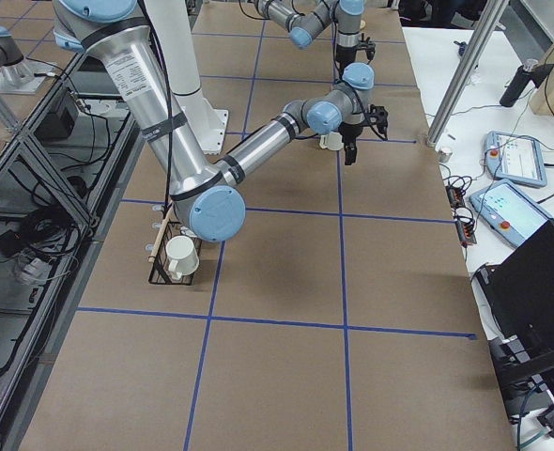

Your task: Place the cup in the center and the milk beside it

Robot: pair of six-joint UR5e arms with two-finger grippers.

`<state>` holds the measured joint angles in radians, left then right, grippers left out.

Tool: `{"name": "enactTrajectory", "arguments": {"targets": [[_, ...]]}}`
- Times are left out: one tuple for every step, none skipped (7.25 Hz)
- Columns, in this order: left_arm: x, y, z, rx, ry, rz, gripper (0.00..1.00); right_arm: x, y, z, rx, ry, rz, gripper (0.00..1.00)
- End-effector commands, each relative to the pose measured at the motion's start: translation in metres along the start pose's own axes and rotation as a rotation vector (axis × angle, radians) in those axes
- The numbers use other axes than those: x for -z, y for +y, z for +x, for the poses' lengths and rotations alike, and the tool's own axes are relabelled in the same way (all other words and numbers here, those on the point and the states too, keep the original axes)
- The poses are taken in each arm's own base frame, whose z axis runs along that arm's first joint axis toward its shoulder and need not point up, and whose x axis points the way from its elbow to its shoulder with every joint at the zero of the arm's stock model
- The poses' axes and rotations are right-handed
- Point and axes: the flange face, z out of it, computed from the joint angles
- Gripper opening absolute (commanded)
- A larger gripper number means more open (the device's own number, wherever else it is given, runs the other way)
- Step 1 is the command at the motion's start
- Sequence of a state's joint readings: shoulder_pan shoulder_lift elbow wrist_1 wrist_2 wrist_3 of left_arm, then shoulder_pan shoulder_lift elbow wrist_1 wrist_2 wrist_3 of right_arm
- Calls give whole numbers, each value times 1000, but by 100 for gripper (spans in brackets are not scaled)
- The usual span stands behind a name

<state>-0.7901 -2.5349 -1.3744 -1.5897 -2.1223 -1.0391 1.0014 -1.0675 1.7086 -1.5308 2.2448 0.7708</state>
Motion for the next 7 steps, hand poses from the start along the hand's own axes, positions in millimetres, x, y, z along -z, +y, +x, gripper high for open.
{"name": "enactTrajectory", "arguments": {"targets": [[-6,2,3,10,21,8,85,0,-1,2,-6,3,-3,100],[0,4,5,4,29,20,98,2,-2,4,-11,5,0,100],[12,3,5,0,39,31,99,3,-4,7,-18,9,1,100],[46,-16,-10,25,61,57,99,7,-7,12,-24,9,6,100],[85,-38,-38,78,74,27,99,12,-8,20,-40,-9,-9,100],[124,-47,-81,62,85,21,99,18,-6,53,-82,-32,-39,100],[134,-29,-132,-13,24,-9,99,28,-19,89,-138,-47,-104,100]]}}
